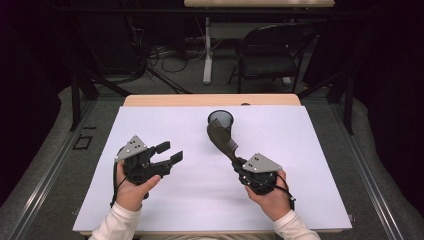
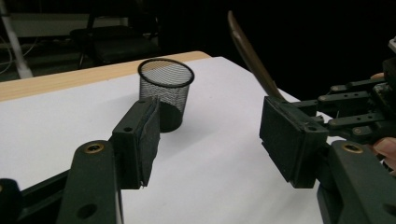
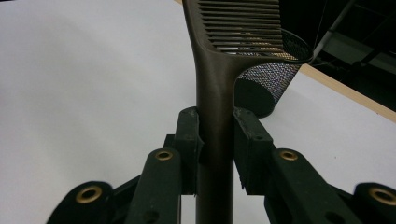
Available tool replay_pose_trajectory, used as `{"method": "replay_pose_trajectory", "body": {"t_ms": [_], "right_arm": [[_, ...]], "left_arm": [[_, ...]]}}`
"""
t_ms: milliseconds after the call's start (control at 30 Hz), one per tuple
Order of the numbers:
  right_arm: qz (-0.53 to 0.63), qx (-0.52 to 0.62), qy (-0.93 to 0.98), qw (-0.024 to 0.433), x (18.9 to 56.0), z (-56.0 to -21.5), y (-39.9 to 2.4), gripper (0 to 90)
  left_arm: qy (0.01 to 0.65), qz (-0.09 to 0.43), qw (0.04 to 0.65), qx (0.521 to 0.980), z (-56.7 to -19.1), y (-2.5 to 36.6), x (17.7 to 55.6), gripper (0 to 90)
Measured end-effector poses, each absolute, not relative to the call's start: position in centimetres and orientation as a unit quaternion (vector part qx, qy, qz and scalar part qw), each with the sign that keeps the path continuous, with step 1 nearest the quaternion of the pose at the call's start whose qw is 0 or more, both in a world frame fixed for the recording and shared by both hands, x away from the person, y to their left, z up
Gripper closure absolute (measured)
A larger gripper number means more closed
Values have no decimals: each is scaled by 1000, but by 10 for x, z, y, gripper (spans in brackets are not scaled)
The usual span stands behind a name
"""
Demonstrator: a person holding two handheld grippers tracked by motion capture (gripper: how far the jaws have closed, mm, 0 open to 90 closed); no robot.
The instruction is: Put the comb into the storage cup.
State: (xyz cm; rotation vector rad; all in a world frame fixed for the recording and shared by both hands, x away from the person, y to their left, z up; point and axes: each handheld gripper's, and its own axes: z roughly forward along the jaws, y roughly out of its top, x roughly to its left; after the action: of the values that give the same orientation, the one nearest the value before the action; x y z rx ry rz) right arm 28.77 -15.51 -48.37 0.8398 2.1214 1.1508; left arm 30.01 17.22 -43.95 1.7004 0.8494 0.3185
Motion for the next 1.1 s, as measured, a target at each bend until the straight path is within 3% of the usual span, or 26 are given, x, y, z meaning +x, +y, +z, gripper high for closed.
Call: {"method": "replay_pose_trajectory", "body": {"t_ms": [633,1100], "right_arm": [[451,310,785,293,279,-489,-143,731],[462,294,785,290,272,-495,-133,731]], "left_arm": [[365,63,593,715,-440,145,299,442],[378,48,588,714,-449,143,305,446]]}}
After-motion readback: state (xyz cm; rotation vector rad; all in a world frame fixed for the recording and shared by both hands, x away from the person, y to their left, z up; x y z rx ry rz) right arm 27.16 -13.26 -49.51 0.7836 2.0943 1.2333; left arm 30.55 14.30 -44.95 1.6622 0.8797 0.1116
